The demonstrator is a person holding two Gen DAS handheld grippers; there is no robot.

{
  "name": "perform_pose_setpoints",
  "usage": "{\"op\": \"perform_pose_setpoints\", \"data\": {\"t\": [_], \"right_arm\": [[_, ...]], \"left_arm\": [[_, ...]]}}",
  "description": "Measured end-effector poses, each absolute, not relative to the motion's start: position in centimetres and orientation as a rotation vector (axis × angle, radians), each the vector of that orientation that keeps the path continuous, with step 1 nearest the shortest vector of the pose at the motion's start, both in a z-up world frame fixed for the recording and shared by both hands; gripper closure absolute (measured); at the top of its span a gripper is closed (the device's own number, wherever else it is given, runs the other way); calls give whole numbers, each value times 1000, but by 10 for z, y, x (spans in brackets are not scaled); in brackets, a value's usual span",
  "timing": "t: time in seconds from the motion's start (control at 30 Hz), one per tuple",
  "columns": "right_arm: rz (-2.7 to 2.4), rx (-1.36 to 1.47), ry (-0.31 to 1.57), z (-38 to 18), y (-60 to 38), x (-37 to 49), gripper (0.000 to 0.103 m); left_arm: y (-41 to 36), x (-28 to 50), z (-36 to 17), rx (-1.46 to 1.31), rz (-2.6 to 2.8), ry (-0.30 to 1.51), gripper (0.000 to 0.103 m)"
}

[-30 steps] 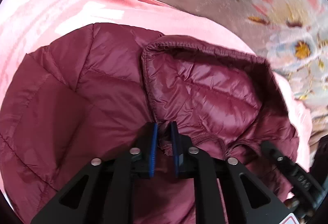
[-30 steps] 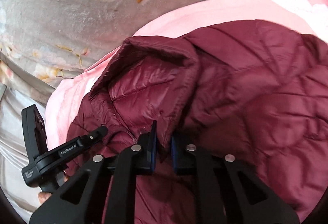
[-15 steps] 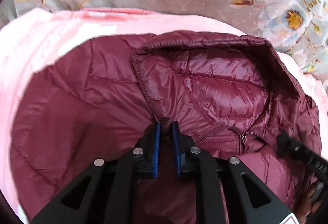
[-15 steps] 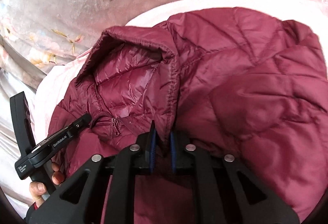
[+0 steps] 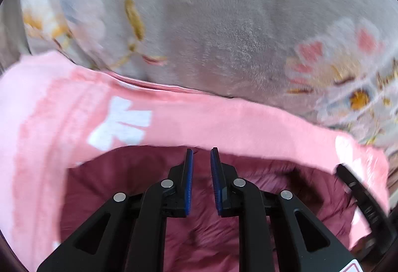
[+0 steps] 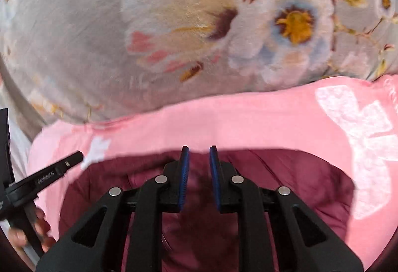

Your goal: Fold large clothes

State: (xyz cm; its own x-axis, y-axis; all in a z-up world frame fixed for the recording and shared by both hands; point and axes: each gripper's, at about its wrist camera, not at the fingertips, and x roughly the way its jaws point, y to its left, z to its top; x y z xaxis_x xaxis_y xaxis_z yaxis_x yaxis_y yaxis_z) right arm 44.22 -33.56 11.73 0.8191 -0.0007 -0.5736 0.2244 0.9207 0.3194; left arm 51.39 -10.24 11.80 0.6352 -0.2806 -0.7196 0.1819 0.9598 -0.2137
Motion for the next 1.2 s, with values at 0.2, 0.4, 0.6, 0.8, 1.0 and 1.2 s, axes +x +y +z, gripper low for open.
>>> {"op": "perform_pose_setpoints", "data": {"t": [0.2, 0.4, 0.6, 0.8, 1.0, 1.2], "right_arm": [[-106, 346, 742, 75, -322, 474, 86], [-117, 304, 782, 46, -330, 463, 91], [-131, 216, 748, 35, -319, 457, 91], [-132, 219, 731, 30, -321, 458, 91], [-158, 174, 735, 28, -314, 459, 91], [-162, 164, 737, 25, -312, 460, 91]], "left_arm": [[-114, 538, 56, -151, -241, 1006, 87], [-114, 522, 34, -59, -250, 945, 86], [-120, 512, 17, -9, -242, 872, 86], [-124, 508, 10, 10, -228, 827, 87], [-139, 507, 11, 98, -186, 812, 87], [-139, 507, 11, 105, -181, 809, 87]]}}
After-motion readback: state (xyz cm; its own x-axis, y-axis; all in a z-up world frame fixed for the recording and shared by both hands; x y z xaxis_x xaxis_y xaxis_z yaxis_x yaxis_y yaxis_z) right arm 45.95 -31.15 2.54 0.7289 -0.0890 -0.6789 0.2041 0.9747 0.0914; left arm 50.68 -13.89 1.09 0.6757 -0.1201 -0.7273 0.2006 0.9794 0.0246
